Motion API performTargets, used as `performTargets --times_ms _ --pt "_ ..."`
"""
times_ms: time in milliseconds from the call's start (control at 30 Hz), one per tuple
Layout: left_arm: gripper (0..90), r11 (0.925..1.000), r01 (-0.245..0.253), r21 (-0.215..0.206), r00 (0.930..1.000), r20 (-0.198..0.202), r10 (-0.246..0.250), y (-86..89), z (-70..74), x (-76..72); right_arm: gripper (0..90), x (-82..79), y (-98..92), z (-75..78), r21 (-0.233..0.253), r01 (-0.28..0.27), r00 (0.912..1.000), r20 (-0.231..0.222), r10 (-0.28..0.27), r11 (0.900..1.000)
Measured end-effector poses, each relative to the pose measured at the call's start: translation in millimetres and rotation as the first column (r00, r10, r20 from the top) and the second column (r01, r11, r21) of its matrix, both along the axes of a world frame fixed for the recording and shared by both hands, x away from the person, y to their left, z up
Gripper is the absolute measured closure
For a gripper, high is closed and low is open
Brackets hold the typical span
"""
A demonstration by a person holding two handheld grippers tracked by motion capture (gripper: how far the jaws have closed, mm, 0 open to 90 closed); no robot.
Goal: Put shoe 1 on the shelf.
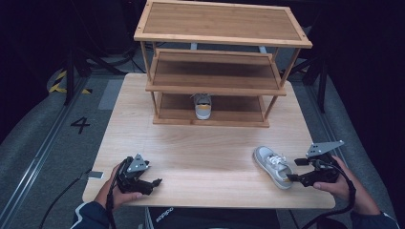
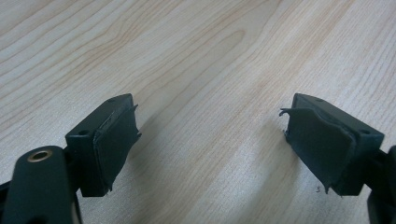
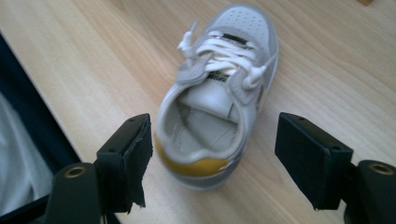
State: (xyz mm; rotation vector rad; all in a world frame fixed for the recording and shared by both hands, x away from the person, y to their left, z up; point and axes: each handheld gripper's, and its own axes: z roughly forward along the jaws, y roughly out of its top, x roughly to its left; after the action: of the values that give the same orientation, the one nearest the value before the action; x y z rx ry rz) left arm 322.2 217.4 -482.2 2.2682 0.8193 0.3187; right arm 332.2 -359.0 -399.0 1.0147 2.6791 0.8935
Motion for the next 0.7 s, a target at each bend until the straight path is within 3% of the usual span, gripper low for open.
performTargets --times_ms 133,367,433,567,700 --pt "16.7 1.0000 0.001 -0.002 1.0000 -0.002 -0.001 -0.1 -0.1 0.0 27.2 -4.1 -1.3 -9.7 -0.026 -0.026 0.9988 -0.041 0.025 0.999" --pt "15.8 1.0000 -0.001 -0.006 1.0000 -0.005 0.001 -0.9 -0.4 0.5 30.8 1.0 8.9 -35.6 -0.131 -0.057 0.9932 -0.108 0.043 0.990" --pt "15.7 1.0000 -0.001 -0.006 1.0000 -0.005 0.001 -1.0 -0.4 0.6 28.6 4.8 12.1 -41.2 -0.128 -0.049 0.9921 -0.121 0.034 0.991" --pt "15.4 1.0000 -0.003 -0.005 1.0000 -0.006 0.003 -1.4 -0.4 0.6 26.9 6.9 20.1 -42.0 -0.137 -0.036 0.9955 -0.092 0.024 0.990" --pt "15.2 1.0000 -0.002 -0.005 1.0000 -0.006 0.002 -1.6 -0.4 0.9 27.0 6.9 28.0 -42.4 -0.086 -0.054 0.9930 -0.109 0.044 0.995"
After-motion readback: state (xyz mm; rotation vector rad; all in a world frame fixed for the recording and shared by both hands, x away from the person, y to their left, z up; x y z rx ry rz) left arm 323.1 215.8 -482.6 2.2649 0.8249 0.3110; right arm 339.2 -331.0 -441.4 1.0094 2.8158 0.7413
